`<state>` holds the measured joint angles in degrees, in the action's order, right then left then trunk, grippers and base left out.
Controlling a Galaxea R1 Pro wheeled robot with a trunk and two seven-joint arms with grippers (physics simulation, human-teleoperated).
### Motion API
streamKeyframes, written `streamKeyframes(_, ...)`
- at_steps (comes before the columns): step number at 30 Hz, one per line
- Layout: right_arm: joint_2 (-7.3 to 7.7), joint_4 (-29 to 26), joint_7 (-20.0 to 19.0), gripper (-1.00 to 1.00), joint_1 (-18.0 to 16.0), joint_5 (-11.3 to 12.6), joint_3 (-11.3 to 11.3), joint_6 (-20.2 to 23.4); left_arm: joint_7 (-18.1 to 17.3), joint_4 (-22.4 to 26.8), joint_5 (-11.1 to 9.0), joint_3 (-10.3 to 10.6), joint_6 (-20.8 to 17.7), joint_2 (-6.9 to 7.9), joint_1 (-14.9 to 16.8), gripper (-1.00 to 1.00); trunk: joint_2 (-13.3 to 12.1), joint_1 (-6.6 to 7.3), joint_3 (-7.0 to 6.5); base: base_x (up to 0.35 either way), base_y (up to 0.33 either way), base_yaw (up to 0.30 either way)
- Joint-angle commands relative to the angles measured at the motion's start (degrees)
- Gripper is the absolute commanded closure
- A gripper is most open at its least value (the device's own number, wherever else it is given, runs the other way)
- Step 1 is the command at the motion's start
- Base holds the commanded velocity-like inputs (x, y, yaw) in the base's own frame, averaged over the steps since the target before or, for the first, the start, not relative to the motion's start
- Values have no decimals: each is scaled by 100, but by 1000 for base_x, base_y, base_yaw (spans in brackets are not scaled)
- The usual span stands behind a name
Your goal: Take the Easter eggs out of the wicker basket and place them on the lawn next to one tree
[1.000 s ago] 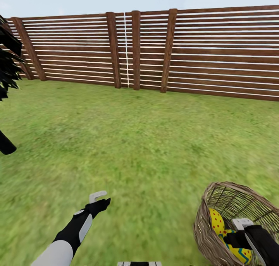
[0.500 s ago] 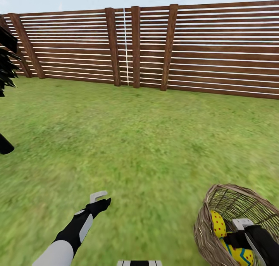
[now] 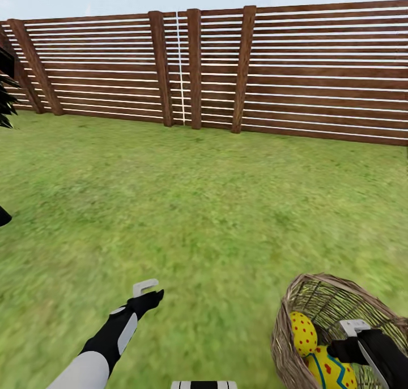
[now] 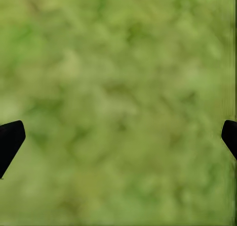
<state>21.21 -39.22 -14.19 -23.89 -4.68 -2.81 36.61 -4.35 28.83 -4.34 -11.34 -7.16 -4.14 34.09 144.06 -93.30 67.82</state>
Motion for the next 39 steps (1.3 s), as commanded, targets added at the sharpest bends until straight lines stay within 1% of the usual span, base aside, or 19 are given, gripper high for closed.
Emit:
streamKeyframes(1,-3,-7,-46,-100,-1,-50,-18,21,-39,11,-47,-43,-48,-10,1,-100,2,1,5,32,-81,0)
streamKeyframes(8,-6,-7,-42,-100,-1,-51,-5,21,-46,-2,-47,-43,-48,-24,1,-100,2,1,5,8,-19,0)
streamKeyframes(26,-27,-7,-40,-100,-1,-55,34,21,-10,-9,-49,-43,-48,-20,1,-100,26,-46,404,0,0,0)
streamKeyframes(36,-47,-4,-32,-100,-1,-55,44,21,-33,-9,-49,-45,-40,-9,1,-100,26,-46,404,3,0,0)
streamKeyframes(39,-47,1,-32,-100,-1,-55,44,21,-31,-9,-49,-49,-45,4,1,-100,26,-46,404,195,0,0)
